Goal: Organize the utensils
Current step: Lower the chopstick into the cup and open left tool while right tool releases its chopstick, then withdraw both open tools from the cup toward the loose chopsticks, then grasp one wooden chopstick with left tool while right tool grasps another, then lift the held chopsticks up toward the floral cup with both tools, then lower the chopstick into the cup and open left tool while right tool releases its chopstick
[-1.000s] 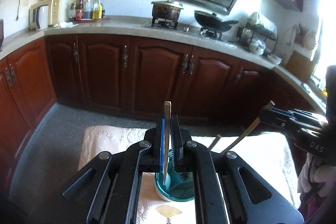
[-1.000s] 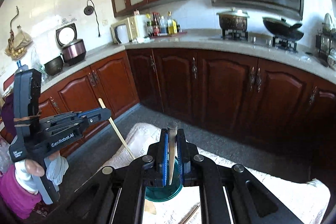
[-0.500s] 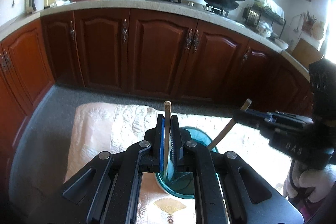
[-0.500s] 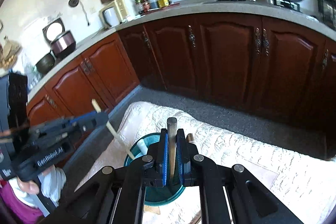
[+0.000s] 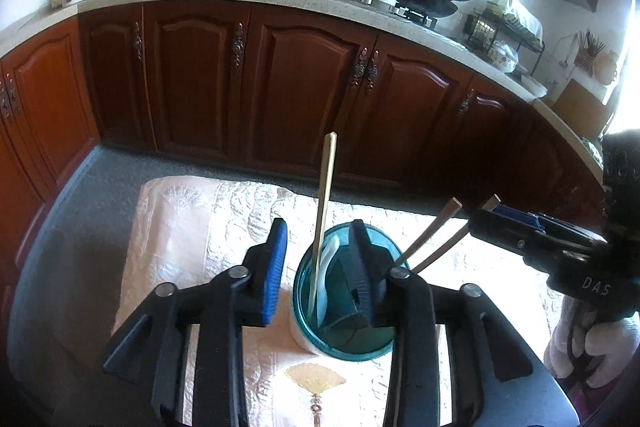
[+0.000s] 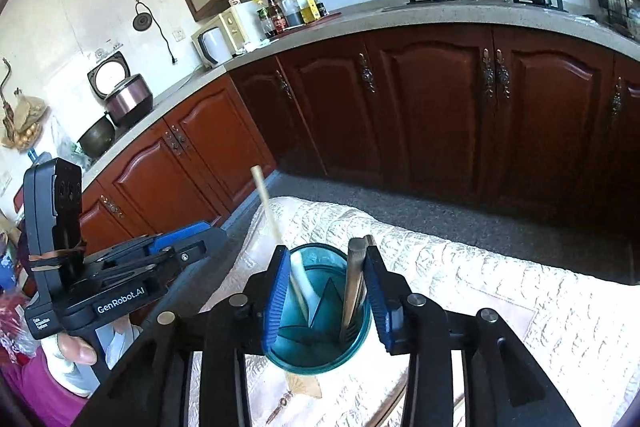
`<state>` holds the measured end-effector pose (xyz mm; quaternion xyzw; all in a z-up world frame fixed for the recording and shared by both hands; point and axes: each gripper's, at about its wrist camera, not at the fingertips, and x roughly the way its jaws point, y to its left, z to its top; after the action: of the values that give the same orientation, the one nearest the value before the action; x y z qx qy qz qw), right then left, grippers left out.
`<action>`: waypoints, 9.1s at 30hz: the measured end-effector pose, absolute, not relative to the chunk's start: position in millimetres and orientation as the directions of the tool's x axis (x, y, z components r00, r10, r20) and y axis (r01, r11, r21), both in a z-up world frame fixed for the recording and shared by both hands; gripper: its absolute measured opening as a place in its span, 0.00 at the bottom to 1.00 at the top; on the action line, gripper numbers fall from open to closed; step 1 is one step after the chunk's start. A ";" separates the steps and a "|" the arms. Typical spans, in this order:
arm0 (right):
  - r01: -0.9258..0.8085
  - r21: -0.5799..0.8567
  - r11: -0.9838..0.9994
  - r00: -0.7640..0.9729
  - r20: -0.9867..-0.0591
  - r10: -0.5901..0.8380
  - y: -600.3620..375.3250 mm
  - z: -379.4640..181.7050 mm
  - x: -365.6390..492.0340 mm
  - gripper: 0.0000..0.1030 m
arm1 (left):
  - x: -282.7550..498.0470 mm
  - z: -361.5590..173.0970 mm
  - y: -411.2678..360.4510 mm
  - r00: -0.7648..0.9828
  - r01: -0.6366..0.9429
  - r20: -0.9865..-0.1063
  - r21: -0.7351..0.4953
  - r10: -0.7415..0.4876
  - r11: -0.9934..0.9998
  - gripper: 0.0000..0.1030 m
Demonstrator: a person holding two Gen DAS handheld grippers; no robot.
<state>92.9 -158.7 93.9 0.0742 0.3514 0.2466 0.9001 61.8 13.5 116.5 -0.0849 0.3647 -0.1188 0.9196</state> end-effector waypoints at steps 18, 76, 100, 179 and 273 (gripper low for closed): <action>-0.331 0.355 0.874 0.645 -0.591 0.484 -188.7 85.2 35.1 0.39 | 0.1 106.5 -8.0 0.701 0.180 -0.660 -0.205 -0.272 0.962 0.44; -0.143 0.466 0.873 0.410 -0.775 0.481 -216.5 -102.7 63.1 0.05 | -23.7 -46.5 -74.3 0.408 0.243 -0.849 -0.255 -0.337 0.936 0.57; 0.019 0.488 0.873 0.479 -0.771 0.420 -314.9 -112.1 -16.1 0.05 | 8.8 -69.5 -125.1 0.367 0.318 -0.888 -0.158 -0.275 0.935 0.17; -0.189 0.275 0.943 0.463 -0.822 0.332 -239.5 -74.0 5.3 0.05 | -69.2 97.3 -23.4 0.591 0.373 -0.672 -0.262 -0.446 0.890 0.06; -0.415 0.176 0.893 0.831 -0.327 0.451 -108.0 152.4 114.6 0.05 | 68.0 114.2 11.3 0.683 0.203 -0.667 -0.217 -0.297 0.955 0.06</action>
<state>114.6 -108.0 152.4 0.0485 0.1827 0.2266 0.9555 68.0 11.3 114.2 -0.0630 0.3737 -0.1367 0.9153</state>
